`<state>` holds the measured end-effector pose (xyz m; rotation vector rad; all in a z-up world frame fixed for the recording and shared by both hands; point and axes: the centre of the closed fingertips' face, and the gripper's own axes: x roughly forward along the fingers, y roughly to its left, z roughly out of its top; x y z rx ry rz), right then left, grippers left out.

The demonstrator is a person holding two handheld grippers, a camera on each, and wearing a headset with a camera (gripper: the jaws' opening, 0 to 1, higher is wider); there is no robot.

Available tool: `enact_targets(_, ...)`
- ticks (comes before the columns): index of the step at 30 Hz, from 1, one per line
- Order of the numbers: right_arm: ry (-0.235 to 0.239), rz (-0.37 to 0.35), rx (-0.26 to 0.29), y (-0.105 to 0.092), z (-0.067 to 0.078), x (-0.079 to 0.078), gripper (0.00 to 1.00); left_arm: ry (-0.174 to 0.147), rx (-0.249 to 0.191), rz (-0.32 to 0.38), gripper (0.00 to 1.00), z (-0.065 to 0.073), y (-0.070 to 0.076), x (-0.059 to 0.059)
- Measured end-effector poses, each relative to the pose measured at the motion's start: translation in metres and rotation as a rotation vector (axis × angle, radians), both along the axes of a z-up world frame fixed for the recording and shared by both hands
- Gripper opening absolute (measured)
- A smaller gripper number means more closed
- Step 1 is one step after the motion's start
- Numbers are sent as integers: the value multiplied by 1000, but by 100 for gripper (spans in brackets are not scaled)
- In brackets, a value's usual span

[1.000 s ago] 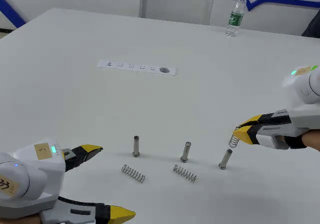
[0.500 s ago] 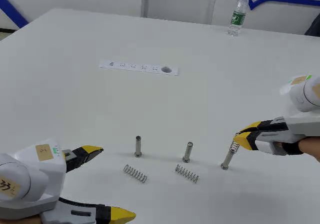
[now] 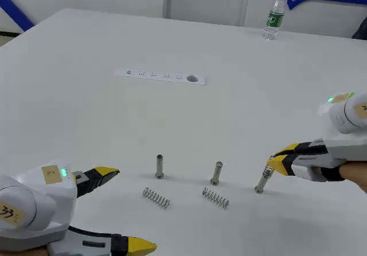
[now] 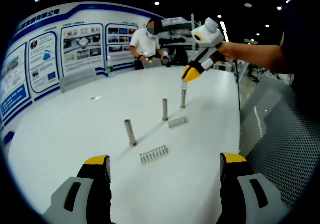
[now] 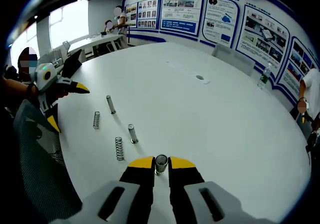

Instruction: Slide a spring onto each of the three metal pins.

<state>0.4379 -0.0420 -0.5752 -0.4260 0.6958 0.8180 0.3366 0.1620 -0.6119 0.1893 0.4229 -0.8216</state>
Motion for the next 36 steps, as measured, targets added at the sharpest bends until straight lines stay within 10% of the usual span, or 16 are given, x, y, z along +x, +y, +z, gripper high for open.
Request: enact_targets(36, 62, -17, -26, -1, -46, 2, 12, 1, 2, 6, 92, 0, 1, -1)
